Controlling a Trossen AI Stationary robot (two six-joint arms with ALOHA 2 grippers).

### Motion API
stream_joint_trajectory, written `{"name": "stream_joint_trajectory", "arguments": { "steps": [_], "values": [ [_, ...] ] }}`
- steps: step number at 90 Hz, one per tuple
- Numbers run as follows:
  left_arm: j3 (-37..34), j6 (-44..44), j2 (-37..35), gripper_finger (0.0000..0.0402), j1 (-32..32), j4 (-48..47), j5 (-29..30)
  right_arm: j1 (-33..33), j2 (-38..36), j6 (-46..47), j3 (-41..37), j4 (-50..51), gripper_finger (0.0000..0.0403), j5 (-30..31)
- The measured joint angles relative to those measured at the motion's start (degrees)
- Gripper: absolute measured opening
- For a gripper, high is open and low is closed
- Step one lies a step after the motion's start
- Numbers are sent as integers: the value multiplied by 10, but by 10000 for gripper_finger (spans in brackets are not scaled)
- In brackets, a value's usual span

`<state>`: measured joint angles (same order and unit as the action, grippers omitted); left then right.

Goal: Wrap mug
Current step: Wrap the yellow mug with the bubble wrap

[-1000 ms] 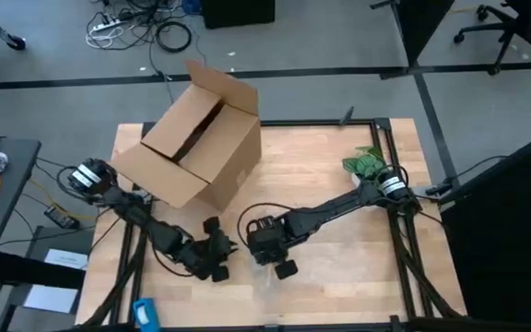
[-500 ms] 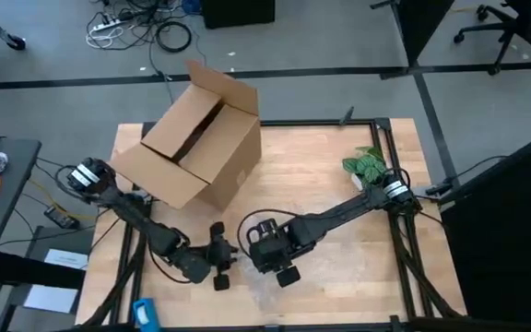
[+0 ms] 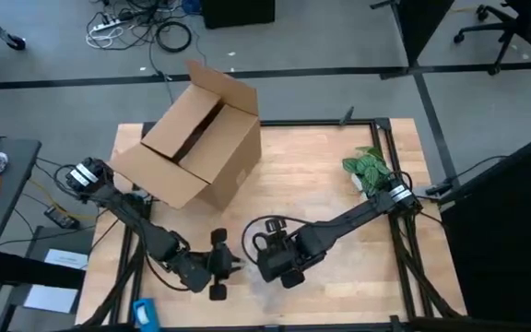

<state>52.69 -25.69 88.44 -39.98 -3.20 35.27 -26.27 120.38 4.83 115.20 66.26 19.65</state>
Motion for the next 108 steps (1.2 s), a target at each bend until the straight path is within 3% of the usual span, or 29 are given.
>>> {"name": "stream_joint_trajectory", "arguments": {
  "steps": [37, 49, 62, 80, 94, 108],
  "values": [
    [0, 0, 0, 48, 17, 34, 26, -1, -1, -1, 40, 22, 131, 22],
    [0, 0, 0, 48, 17, 37, 31, 4, 3, -13, 2, -48, 124, 10],
    [0, 0, 0, 48, 17, 44, 41, 11, 4, -15, -62, -116, 113, -42],
    [1, 38, 10, 48, 36, 119, 46, 14, 4, -10, -115, -185, 106, -58],
    [1, 63, 37, 48, 57, 166, 45, 14, 4, -5, -102, -179, 123, -65],
    [1, 67, 63, 48, 75, 193, 39, 12, 0, -4, -86, -144, 170, -59]
  ]
}}
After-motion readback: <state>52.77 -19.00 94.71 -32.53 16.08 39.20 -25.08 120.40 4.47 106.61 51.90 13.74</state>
